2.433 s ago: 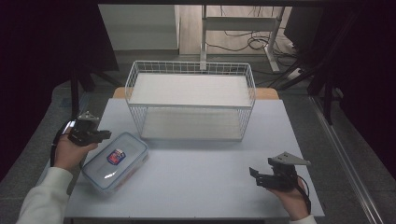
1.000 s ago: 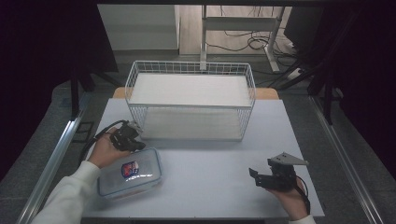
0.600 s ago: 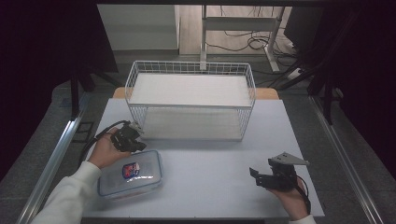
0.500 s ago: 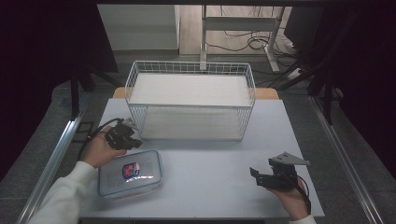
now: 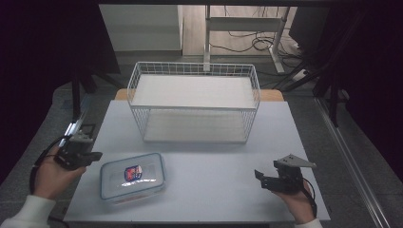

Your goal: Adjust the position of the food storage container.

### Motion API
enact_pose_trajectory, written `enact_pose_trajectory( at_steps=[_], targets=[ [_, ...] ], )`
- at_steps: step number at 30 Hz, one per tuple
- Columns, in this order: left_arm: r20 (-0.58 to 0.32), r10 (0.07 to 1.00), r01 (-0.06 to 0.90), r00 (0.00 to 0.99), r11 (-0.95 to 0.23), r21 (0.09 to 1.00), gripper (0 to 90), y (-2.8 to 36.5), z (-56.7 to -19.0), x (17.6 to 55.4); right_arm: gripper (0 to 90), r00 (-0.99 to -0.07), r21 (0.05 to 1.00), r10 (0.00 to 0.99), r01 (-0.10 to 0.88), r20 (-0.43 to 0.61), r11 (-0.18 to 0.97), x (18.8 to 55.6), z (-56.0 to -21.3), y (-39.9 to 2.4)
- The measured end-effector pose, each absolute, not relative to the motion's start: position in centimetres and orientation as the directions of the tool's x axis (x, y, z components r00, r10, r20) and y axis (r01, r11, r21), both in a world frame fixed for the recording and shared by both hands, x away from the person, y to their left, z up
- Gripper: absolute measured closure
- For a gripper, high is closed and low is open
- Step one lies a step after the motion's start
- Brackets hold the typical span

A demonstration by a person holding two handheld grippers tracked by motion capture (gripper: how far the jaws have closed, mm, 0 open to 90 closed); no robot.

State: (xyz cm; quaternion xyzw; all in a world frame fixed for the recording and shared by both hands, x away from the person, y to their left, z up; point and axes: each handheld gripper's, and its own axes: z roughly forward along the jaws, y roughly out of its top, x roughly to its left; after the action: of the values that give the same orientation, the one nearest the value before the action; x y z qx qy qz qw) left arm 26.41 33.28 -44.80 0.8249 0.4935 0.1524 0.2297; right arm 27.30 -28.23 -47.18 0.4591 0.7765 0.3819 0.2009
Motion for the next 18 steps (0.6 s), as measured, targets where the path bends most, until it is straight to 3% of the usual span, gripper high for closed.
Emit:
enact_pose_trajectory(
  at_steps=[5, 18],
  targets=[
    [-0.016, 0.916, 0.792, 0.401, -0.337, 0.51, 90.0, 35.0, -46.1, 24.2, 17.7, -0.509, 0.775, 0.86, 0.556, 0.032, 0.3, 27.4, -47.2, -27.8],
    [-0.072, 0.903, 0.82, 0.423, -0.348, 0.454, 90.0, 32.8, -49.4, 24.0, 17.6, -0.506, 0.773, 0.862, 0.559, 0.033, 0.298, 27.5, -47.3, -27.9]
  ],
)
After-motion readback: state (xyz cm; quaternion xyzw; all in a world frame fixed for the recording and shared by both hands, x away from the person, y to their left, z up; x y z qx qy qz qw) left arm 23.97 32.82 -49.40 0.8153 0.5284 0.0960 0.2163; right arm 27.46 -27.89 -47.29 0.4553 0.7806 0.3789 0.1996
